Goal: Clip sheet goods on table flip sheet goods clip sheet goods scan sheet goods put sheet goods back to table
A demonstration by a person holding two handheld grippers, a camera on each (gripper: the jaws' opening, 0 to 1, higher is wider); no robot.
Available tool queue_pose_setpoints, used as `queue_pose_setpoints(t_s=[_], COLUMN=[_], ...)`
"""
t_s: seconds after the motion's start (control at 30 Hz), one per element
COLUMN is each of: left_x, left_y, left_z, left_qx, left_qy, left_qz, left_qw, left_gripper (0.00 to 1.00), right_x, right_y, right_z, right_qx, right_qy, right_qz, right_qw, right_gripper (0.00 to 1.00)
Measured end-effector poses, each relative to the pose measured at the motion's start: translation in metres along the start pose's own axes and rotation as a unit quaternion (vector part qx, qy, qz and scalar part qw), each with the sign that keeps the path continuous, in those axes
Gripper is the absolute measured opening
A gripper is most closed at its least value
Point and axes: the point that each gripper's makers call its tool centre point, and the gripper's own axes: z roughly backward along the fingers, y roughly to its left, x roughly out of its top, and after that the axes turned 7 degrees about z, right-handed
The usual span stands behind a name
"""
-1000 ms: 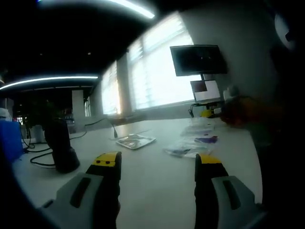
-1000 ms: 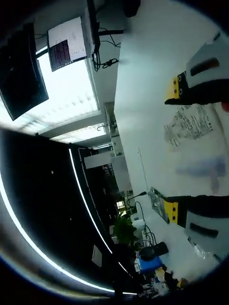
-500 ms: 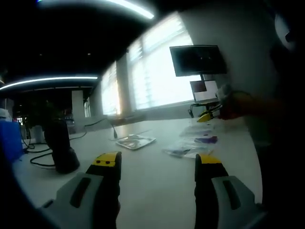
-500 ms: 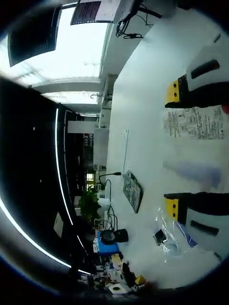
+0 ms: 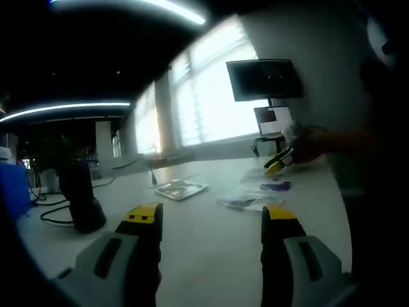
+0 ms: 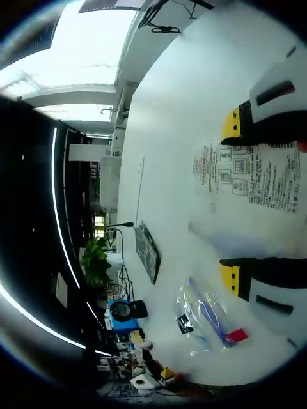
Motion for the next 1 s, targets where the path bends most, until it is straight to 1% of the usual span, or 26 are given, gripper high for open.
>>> queue_pose_setpoints(t_s=[0.07, 0.2, 0.47, 0.73, 1.0], left_x=[0.000, 0.000, 0.001, 0.001, 0.001], left_y=[0.000, 0.000, 0.000, 0.000, 0.000], left_z=[0.000, 0.000, 0.000, 0.000, 0.000], left_qx=[0.000, 0.001, 0.002, 0.001, 0.001], left_qy=[0.000, -0.001, -0.001, -0.002, -0.002], left_qz=[0.000, 0.000, 0.000, 0.000, 0.000], left_qw=[1.0000, 1.0000, 1.0000, 1.0000, 1.0000], left_gripper=[0.55, 0.55, 0.55, 0.55, 0.55], right_x=[-0.002, -0.001, -0.005, -0.007, -0.006], right_y=[0.001, 0.002, 0.006, 0.015, 0.016], right_z=[0.001, 0.002, 0.009, 0.016, 0.016], right_qx=[0.001, -0.009, -0.048, -0.074, -0.079], right_qy=[0.002, 0.004, 0.009, 0.005, 0.000], right_qz=[-0.018, -0.019, -0.036, -0.047, -0.051], right_qw=[0.9998, 0.9998, 0.9981, 0.9961, 0.9956], right_gripper=[0.66, 0.65, 0.65, 0.65, 0.65])
